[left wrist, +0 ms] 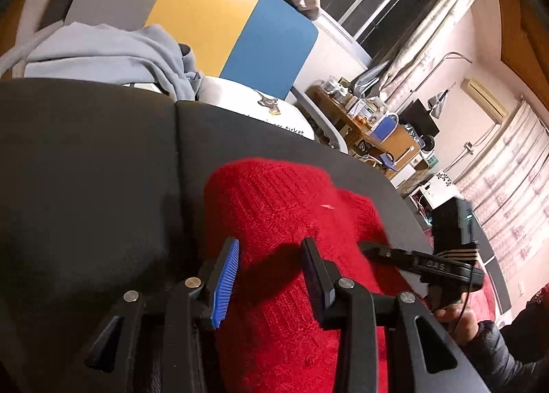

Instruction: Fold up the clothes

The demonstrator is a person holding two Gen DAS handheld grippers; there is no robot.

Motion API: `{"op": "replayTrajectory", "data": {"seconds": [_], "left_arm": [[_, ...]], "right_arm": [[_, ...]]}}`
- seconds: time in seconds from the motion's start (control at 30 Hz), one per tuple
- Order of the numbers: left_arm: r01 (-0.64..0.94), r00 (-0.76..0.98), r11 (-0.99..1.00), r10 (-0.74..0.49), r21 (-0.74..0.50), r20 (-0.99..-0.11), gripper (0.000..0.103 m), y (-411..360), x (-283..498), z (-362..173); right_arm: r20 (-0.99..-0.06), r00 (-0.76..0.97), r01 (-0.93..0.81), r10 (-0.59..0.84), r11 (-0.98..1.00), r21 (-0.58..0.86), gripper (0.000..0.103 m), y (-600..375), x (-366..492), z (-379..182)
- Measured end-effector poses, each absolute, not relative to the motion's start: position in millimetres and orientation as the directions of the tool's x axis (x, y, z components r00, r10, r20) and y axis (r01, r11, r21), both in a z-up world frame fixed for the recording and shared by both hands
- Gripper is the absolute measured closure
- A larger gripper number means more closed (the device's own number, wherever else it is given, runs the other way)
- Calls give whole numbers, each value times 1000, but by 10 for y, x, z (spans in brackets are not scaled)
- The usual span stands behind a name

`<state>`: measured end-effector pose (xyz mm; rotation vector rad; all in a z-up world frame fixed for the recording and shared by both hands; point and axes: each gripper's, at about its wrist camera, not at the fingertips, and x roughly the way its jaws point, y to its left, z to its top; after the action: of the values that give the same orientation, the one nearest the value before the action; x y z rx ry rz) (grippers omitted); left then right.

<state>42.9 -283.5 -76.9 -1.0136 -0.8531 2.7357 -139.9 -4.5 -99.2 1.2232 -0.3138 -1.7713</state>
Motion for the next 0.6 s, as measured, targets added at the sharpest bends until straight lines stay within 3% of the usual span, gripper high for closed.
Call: {"op": "replayTrajectory", "data": {"seconds": [0.03, 0.2, 0.3, 0.43, 0.53, 0.6], "left_arm": [[91, -780, -837, 277, -540, -562, 67, -2833, 446, -732], [-12, -825, -846, 310, -533, -473, 65, -2698, 555, -505], [-42, -814, -866, 319, -499, -486, 65, -2526, 472, -493], [-65, -791, -874, 340, -482, -509, 65, -2324, 276, -557], [-105, -773, -879, 367, -465, -518, 65, -2094, 69, -582], [-142, -745, -885, 391, -443, -541, 64, -1943, -76, -650]], "right_arm": [[-643, -115, 571, -758, -580, 582, 90, -97, -1355, -942], [-633, -331, 734, -700, -613, 294, 92, -131, -867, -235], [-645, -432, 713, -631, -676, 184, 92, 8, -758, -199], [-739, -367, 599, -565, -751, 277, 92, 210, -960, -888], [-639, -313, 488, -702, -697, 526, 91, 503, -1123, -1134], [-606, -300, 467, -737, -667, 580, 92, 566, -1175, -1183]]}}
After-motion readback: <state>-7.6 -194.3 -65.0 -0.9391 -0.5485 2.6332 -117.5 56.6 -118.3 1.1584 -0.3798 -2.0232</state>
